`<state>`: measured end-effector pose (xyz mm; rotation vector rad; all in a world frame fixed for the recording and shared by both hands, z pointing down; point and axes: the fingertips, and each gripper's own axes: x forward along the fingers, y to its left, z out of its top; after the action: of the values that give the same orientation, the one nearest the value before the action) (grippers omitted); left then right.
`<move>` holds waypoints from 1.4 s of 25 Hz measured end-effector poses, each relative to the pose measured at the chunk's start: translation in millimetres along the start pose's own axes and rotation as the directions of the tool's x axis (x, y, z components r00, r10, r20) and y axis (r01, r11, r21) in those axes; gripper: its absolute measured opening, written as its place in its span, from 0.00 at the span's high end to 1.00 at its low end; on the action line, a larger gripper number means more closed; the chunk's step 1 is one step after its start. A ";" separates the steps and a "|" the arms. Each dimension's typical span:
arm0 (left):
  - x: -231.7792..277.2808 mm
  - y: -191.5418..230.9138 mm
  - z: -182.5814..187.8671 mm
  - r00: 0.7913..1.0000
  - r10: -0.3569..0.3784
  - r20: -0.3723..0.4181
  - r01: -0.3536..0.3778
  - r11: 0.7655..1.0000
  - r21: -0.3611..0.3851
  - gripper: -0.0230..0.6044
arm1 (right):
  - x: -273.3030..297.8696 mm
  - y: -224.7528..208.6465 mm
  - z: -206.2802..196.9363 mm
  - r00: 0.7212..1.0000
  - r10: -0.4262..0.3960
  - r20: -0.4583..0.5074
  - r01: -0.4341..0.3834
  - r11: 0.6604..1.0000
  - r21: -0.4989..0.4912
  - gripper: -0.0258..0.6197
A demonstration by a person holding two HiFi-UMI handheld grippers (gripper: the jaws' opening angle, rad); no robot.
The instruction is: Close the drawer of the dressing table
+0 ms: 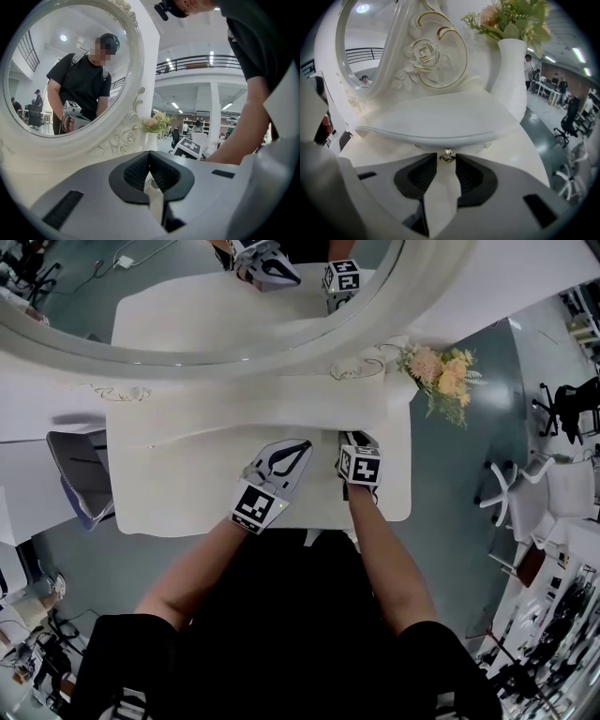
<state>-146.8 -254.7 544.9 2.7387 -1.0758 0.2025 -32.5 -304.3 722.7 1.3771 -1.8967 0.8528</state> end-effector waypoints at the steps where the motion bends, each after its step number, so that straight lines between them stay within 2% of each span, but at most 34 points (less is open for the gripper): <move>1: -0.3 -1.0 0.7 1.000 0.001 -0.001 -0.001 1.000 -0.001 0.97 | -2.6 1.2 -0.6 1.000 0.009 0.000 -0.009 1.000 -0.003 0.78; 7: -1.1 -11.9 9.7 1.000 0.020 -0.006 -0.020 1.000 -0.003 0.97 | -36.7 5.5 -10.4 0.996 0.083 0.014 -0.083 0.996 -0.010 0.77; 10: -1.8 -22.9 17.7 0.999 0.041 -0.004 -0.041 0.999 -0.001 0.97 | -68.4 11.8 -3.2 0.983 0.165 0.077 -0.163 0.986 -0.024 0.77; 12: -2.6 -32.2 24.3 0.998 0.055 -0.001 -0.055 0.998 -0.001 0.97 | -94.8 16.5 6.8 0.963 0.229 0.142 -0.226 0.973 -0.039 0.77; 15: -5.9 -46.7 39.8 0.997 0.077 0.016 -0.077 0.997 0.005 0.97 | -140.1 20.4 26.4 0.920 0.307 0.243 -0.292 0.952 -0.093 0.77; 19: -19.1 -67.6 58.7 0.992 0.121 0.030 -0.121 0.993 0.002 0.97 | -202.8 37.5 44.7 0.844 0.430 0.320 -0.361 0.897 -0.254 0.77; 23: -28.2 -95.3 78.7 0.987 0.148 0.055 -0.148 0.989 0.002 0.97 | -260.3 46.8 56.6 0.774 0.515 0.369 -0.384 0.845 -0.372 0.77; 29: -44.5 -137.4 113.5 0.986 0.145 0.085 -0.147 0.989 0.021 0.97 | -339.7 61.0 71.9 0.653 0.618 0.438 -0.422 0.777 -0.467 0.79; 33: -54.7 -159.9 138.1 0.985 0.126 0.115 -0.132 0.990 0.047 0.97 | -373.6 65.0 74.8 0.608 0.652 0.454 -0.422 0.749 -0.510 0.83; 35: -59.3 -168.4 147.4 0.984 0.119 0.129 -0.127 0.991 0.051 0.97 | -386.7 65.1 76.0 0.591 0.658 0.467 -0.415 0.744 -0.523 0.91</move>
<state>-66.3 -128.2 368.5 2.7706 -1.2938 0.0809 -7.6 -137.3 360.8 0.8761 -2.9364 0.2307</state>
